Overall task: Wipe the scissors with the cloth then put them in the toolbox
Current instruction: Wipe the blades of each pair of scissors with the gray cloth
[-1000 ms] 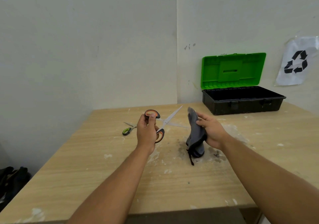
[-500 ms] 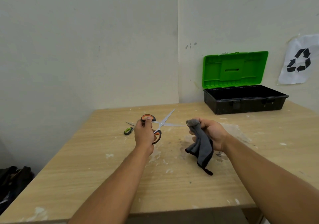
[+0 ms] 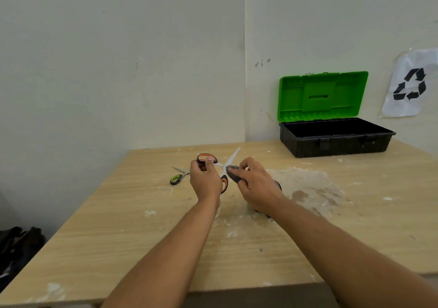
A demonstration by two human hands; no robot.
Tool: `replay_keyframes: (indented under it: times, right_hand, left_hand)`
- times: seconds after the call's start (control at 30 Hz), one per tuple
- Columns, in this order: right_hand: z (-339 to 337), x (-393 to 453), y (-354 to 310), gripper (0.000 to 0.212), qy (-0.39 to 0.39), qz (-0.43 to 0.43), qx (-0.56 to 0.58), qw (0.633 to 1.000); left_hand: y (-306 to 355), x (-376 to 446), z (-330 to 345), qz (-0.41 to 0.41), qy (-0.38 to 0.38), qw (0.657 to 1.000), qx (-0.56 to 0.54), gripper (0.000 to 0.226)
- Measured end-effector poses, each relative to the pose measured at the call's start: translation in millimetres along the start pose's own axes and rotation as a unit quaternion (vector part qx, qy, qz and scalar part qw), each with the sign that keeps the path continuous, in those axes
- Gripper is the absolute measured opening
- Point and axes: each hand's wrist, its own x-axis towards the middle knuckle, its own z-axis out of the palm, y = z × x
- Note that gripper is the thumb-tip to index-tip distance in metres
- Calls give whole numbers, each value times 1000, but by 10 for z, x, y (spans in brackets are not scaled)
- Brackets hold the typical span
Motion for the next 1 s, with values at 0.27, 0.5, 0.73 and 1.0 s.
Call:
replay_keyframes:
  times: [0.27, 0.5, 0.73, 1.0]
  right_hand:
    - [-143, 10, 165, 34, -118, 119, 57, 984]
    - [-91, 43, -55, 29, -33, 201, 208, 957]
    - [-157, 95, -29, 27, 4, 286, 363, 887]
    - [-330, 159, 294, 23, 48, 342, 408, 845]
  left_hand:
    - [66, 68, -7, -48, 59, 997, -31, 19]
    - [129, -78, 172, -54, 62, 995, -56, 15]
    - [172, -170, 274, -66, -3, 993, -94, 17]
    - [96, -84, 60, -30, -246, 967, 56, 30]
